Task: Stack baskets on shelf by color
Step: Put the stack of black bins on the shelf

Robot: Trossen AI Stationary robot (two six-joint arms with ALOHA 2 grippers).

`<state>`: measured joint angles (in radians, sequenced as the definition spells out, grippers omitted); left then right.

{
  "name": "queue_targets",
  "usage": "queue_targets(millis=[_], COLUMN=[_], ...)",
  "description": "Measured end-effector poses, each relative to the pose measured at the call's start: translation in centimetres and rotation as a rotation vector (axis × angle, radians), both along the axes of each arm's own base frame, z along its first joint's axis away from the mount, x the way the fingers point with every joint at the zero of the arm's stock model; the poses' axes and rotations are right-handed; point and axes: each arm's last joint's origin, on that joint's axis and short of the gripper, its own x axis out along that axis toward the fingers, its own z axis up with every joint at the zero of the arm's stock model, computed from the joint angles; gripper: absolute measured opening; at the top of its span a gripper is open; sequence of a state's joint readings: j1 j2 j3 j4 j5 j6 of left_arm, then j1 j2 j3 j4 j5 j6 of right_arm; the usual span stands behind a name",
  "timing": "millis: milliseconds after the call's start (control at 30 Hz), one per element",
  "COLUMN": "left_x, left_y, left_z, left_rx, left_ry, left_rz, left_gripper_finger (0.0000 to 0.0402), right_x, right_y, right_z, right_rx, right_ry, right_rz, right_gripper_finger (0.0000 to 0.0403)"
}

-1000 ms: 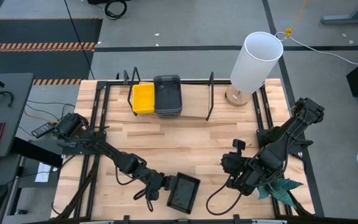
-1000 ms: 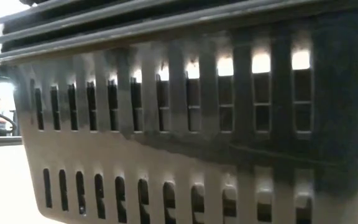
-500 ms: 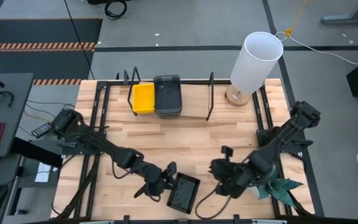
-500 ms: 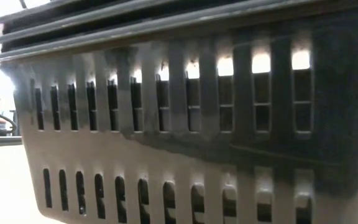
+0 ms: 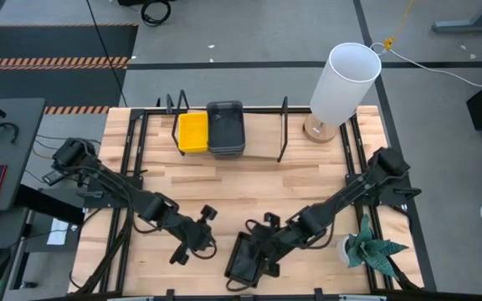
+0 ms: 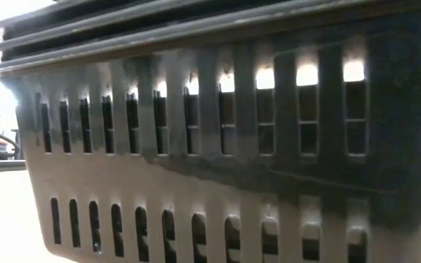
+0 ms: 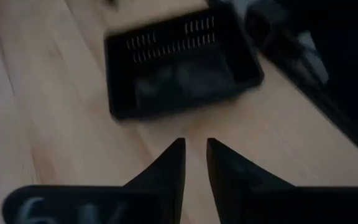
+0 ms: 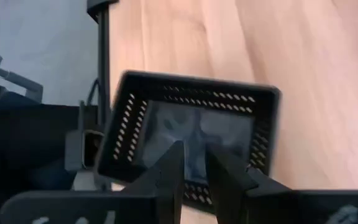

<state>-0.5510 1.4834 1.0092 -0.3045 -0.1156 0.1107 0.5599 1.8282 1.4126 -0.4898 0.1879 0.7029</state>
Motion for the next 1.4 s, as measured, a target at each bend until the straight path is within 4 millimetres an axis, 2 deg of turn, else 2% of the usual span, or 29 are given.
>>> queue_targets(millis=[200, 400, 533, 733, 967, 1133, 1233, 1400], left_x=[-2.0, -4.8, -6.9, -9.9, -12.0, -13.3, -14.1, -15.0], left_y=[-0.7, -0.9, 0.8, 3.9, 7.3, 9.4, 10.3, 11.0], left_z=[0.1, 1.6, 2.7, 0.9, -0.4, -0.9, -1.7, -2.7], left_rx=[0.055, 0.097, -0.011, -0.193, -0.316, -0.400, -0.435, -0.487], left_ry=[0.053, 0.017, -0.094, -0.259, -0.497, -0.661, -0.692, -0.716], left_rz=[0.048, 0.060, 0.093, 0.163, 0.262, 0.376, 0.451, 0.525], left_gripper_finger=[0.0054, 0.0033, 0.0010, 0.0009, 0.0004, 0.0010, 0.0010, 0.0006], right_x=[2.5, 4.4, 5.4, 6.1, 6.5, 6.5, 6.7, 7.1], right_y=[2.5, 4.9, 6.3, 8.1, 8.2, 8.1, 8.3, 8.9], right_z=[0.0, 0.3, 0.3, -0.3, -1.1, -1.5, -2.2, -4.5], right_rx=[0.024, -0.019, -0.032, -0.029, -0.053, -0.094, -0.132, -0.149], right_ry=[0.023, 0.084, 0.084, 0.071, 0.083, 0.077, 0.070, 0.102], right_rz=[0.046, 0.074, 0.096, 0.136, 0.116, 0.097, 0.099, 0.129], right_gripper_finger=[0.0070, 0.0070, 0.0074, 0.0099, 0.0141, 0.0156, 0.0157, 0.0157])
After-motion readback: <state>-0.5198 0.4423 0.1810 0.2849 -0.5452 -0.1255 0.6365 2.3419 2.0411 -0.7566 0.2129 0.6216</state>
